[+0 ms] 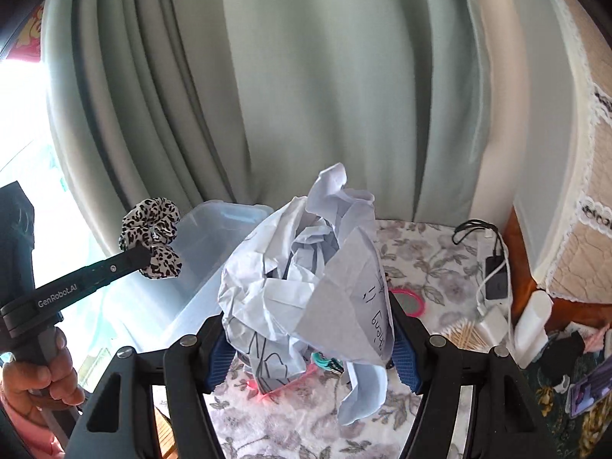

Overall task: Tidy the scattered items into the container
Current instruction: 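Carry the scrunchie and paper over the clear bin with both tools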

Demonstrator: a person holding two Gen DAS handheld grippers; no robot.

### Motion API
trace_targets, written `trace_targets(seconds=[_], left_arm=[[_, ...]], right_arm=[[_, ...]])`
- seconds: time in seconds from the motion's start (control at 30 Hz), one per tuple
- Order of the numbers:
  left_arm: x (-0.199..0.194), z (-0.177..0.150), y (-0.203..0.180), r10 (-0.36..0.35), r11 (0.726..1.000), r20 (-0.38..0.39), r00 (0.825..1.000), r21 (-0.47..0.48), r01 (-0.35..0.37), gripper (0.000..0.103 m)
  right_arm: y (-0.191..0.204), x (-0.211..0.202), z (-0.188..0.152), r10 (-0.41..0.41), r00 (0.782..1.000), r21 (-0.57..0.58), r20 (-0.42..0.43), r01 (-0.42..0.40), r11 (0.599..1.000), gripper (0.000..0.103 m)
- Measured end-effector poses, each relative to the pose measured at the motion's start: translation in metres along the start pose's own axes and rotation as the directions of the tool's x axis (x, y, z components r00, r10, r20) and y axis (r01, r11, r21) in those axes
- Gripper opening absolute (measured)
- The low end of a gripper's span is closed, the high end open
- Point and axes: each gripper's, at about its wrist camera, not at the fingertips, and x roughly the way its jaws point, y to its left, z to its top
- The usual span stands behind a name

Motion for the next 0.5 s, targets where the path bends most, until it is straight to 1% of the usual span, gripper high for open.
trace_targets(seconds=[0.17,0.3,0.43,0.5], left_arm=[[-0.009,-0.001,0.033,0.078,0.996,0.004,0.997,-0.050,-0.078,0.011],[-0.011,0.000,0.051,0.116,0.990,0.002,0.993,-0.081,-0.115,0.011],[-0.009,-0.004,0.063,0.137,0.985,-0.014,0.990,-0.099,-0.138,0.011],[-0.006,-0.006,0.067,0.146,0.983,-0.027,0.989,-0.106,-0.149,0.011]], right_arm=[[0.037,0.020,0.012,0.090,0.996,-0.051,-0.028,-0.091,0.995,0.071],[0.069,0.044,0.021,0.158,0.985,-0.102,-0.071,-0.165,0.981,0.071],[0.098,0.070,0.020,0.176,0.977,-0.152,-0.119,-0.193,0.969,0.071],[0.106,0.083,0.018,0.178,0.973,-0.145,-0.146,-0.199,0.969,0.071]])
